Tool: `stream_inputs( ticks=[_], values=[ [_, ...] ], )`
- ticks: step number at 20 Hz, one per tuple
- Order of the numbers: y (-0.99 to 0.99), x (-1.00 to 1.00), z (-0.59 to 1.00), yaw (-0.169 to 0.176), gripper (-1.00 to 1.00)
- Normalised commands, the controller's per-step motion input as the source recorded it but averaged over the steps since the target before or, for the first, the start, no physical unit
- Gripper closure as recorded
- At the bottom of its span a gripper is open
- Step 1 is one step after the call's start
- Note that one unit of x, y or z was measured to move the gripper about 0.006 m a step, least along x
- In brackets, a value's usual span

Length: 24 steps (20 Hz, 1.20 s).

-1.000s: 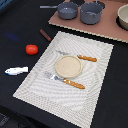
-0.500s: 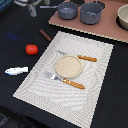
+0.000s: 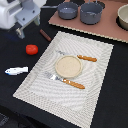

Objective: Place the fish, sausage, and tomato into the frying pan.

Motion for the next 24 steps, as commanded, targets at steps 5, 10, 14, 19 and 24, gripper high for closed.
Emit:
stream_inputs(
  ticks=[5, 10, 14, 19, 24],
  values=[
    [-0.81, 0.00, -0.38, 0.125, -1.00],
    [-0.59, 0.00, -0.41, 0.119, -1.00],
    [-0.28, 0.00, -0.48, 0.071, -1.00],
    [-0.23, 0.13, -0.46, 0.040, -1.00],
    [-0.18, 0.17, -0.42, 0.027, -1.00]
  ],
)
